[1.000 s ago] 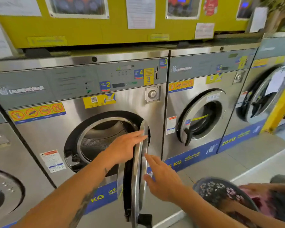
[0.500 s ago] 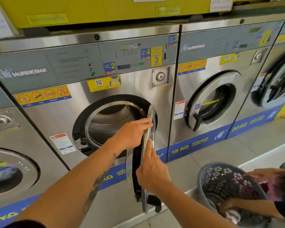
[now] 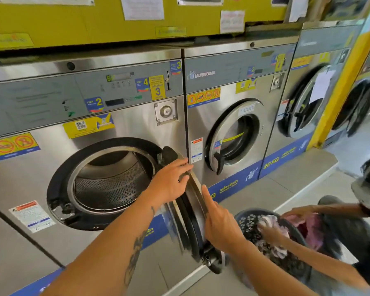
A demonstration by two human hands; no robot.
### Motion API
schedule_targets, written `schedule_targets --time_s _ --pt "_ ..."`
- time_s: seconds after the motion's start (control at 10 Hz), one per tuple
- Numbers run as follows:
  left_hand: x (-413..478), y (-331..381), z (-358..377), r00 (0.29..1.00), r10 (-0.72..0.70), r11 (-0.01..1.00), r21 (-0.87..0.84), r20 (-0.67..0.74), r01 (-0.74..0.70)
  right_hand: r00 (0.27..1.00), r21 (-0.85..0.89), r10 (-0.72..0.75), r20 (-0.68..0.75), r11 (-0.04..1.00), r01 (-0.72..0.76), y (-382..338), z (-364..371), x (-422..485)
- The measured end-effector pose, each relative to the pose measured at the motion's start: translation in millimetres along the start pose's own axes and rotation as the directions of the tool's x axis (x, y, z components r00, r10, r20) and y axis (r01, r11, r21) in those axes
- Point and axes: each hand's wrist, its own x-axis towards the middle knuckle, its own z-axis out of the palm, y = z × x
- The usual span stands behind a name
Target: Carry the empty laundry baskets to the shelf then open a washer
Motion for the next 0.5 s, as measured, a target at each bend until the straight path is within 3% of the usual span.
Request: schedule_targets --time_s 0.2,0.4,0.5 --pt "14.9 26.2 9.3 0.992 -0.085 0.996 -0.011 0.097 0.086 0.998 -0.028 0.053 -0.032 0.998 -0.054 23.3 -16.2 8.1" --pt "-18.8 27.8 2.0 0.982 -0.19 0.978 -0.084 -0.008 0.189 0.995 -0.042 0.061 -0.077 0.997 -0.064 10.7 -12.3 4.8" --pt "-54.1 13.0 -9.4 0.952 -0.295 0.953 -0.09 -0.077 0.288 0.978 -0.182 -0.075 -0.196 0.982 0.039 -9.1 -18.9 3.0"
